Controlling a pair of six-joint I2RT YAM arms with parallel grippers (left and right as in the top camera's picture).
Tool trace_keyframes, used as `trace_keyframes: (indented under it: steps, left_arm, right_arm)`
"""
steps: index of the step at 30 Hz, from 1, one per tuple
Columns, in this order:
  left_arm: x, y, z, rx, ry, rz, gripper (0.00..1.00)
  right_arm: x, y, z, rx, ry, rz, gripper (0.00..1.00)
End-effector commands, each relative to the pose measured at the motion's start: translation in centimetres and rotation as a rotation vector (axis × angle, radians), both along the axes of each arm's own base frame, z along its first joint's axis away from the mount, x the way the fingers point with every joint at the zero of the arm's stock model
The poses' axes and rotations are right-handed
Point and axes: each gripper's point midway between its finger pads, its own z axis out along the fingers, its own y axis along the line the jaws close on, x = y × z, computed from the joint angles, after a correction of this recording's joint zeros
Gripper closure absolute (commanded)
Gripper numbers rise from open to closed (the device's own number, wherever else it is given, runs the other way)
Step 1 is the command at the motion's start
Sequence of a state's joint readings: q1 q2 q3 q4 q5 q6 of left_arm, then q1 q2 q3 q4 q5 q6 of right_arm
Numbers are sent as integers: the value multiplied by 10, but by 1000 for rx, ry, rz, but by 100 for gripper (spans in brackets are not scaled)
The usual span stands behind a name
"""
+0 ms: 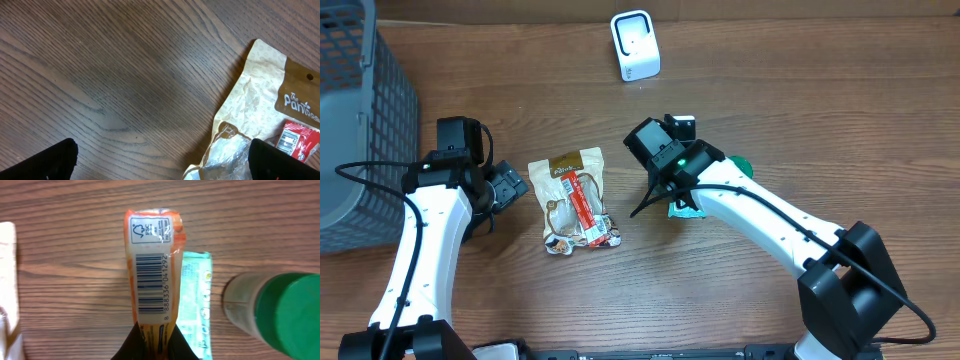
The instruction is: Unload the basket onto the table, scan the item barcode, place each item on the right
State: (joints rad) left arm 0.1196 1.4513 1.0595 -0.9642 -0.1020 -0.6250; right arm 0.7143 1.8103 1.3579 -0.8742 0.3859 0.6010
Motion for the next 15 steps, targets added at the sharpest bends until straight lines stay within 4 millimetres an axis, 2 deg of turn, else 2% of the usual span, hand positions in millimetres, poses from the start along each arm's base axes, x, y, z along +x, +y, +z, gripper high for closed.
trace_keyframes:
  steps: [1,8,15]
  left_arm:
    - [-1,2,-1,14,7,-8,0]
    - [-1,2,-1,14,7,-8,0]
    - [-1,2,-1,14,7,-8,0]
  right_arm:
    - [-1,15,-6,11,-20,36,92]
    - [2,41,-25,-47,-58,145,92]
    - [8,35,-46,-203,-115,137,91]
